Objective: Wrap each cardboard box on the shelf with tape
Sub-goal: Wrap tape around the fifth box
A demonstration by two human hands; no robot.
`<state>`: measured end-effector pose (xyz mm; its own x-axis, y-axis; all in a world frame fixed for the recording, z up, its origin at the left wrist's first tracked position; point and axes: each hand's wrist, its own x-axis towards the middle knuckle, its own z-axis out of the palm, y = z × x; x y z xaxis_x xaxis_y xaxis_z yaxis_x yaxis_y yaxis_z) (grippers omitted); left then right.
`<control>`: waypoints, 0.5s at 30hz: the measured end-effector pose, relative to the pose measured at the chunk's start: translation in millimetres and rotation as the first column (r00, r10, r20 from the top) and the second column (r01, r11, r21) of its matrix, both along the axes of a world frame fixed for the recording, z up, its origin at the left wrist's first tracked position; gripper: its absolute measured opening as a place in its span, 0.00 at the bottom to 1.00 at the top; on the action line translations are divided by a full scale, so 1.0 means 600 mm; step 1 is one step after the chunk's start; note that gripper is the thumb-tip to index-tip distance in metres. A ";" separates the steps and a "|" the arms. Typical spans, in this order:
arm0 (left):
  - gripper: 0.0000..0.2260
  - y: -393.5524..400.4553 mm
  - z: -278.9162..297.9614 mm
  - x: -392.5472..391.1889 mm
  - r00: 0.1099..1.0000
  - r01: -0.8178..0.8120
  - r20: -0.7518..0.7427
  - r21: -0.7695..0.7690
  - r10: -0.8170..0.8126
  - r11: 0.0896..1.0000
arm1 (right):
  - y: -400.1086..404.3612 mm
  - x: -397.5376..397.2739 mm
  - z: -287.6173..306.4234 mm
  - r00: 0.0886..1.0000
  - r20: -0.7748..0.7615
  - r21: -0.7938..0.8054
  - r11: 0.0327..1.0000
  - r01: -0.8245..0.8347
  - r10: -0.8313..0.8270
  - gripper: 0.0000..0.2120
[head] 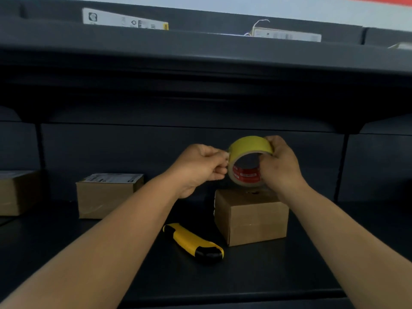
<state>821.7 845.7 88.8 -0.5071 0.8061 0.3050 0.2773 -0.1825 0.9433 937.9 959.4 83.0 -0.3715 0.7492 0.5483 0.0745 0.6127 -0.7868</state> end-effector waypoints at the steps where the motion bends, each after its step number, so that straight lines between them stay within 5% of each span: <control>1: 0.05 0.001 0.001 0.001 1.000 0.004 0.008 -0.003 -0.004 1.000 | 0.003 0.000 0.001 1.000 -0.003 -0.003 1.000 -0.008 0.008 0.19; 6: 0.08 -0.001 0.008 -0.002 0.965 0.125 0.227 0.034 -0.129 0.992 | 0.017 0.000 0.006 0.997 -0.055 -0.039 0.998 -0.048 0.046 0.18; 12: 0.13 0.015 0.006 0.004 0.977 0.083 0.195 0.015 -0.084 0.996 | 0.030 0.000 0.002 0.997 -0.051 -0.009 0.998 -0.061 0.060 0.18; 15: 0.14 0.023 0.004 0.005 0.980 0.046 0.197 -0.034 -0.038 0.998 | 0.033 0.001 -0.002 1.000 0.002 0.163 0.987 0.015 -0.015 0.20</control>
<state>824.5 859.7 91.4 -0.5193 0.8373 0.1710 0.0787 -0.1525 0.9852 938.3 979.0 81.8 -0.3630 0.6554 0.6624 0.0870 0.7316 -0.6762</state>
